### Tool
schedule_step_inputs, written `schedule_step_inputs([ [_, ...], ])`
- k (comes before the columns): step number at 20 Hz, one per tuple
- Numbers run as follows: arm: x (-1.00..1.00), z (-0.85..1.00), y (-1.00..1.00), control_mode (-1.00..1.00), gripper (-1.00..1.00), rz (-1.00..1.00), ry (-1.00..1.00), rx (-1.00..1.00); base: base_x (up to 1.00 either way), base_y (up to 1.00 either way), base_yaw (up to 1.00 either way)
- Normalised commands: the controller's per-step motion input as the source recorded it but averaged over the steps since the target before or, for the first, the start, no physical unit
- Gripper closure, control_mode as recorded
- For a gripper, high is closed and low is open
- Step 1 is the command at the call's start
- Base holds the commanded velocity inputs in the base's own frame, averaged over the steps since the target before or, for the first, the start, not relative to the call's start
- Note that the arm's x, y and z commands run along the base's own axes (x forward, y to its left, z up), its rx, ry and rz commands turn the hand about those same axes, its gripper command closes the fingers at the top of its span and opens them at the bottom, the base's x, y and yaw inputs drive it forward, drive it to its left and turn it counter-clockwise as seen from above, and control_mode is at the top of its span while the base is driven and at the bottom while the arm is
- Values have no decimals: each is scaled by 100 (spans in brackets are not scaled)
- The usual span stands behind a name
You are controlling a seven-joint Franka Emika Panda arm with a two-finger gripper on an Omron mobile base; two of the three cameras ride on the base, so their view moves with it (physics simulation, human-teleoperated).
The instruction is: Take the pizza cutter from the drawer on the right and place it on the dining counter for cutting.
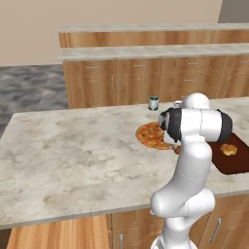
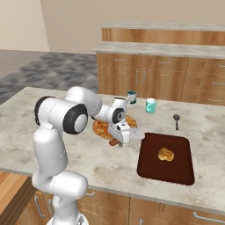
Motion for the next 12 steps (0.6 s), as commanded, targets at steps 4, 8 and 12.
schedule_step_inputs([
  [4,0,0,0,-100,-100,0,0,0,0,0,0],
  [8,-7,46,-1,-100,-100,8,0,1,0,0,0],
  [12,-32,92,5,-100,-100,9,0,0,0,0,0],
])
